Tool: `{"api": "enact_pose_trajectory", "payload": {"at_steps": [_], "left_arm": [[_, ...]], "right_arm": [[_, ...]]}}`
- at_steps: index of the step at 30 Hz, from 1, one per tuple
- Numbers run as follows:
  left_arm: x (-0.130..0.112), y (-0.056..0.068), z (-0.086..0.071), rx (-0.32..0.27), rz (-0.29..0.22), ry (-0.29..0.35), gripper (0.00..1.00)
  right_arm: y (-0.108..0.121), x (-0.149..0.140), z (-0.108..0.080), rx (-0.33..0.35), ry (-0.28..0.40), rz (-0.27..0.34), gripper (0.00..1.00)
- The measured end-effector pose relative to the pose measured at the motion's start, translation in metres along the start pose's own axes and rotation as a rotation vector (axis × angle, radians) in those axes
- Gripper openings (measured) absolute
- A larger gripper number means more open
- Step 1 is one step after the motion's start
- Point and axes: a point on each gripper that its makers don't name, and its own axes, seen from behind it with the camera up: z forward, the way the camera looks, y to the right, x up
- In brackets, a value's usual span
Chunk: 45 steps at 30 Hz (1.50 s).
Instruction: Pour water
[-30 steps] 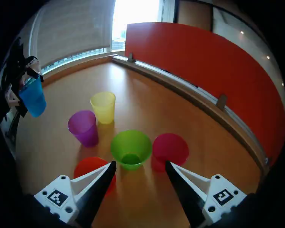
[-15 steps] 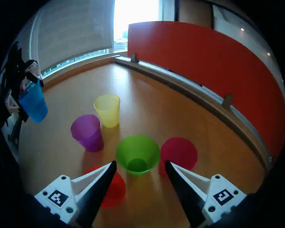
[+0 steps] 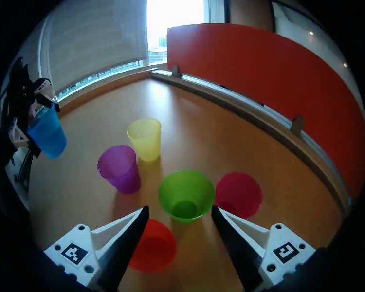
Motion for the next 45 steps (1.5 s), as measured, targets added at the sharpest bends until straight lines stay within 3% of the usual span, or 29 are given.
{"api": "enact_pose_trajectory", "payload": {"at_steps": [14, 45], "left_arm": [[-0.001, -0.002, -0.001, 0.0, -0.001, 0.003, 0.88], [-0.007, -0.007, -0.005, 0.006, -0.011, 0.004, 0.88]], "right_arm": [[0.005, 0.004, 0.008, -0.017, -0.012, 0.041, 1.0], [0.009, 0.007, 0.026, -0.041, -0.058, 0.017, 0.99]]}}
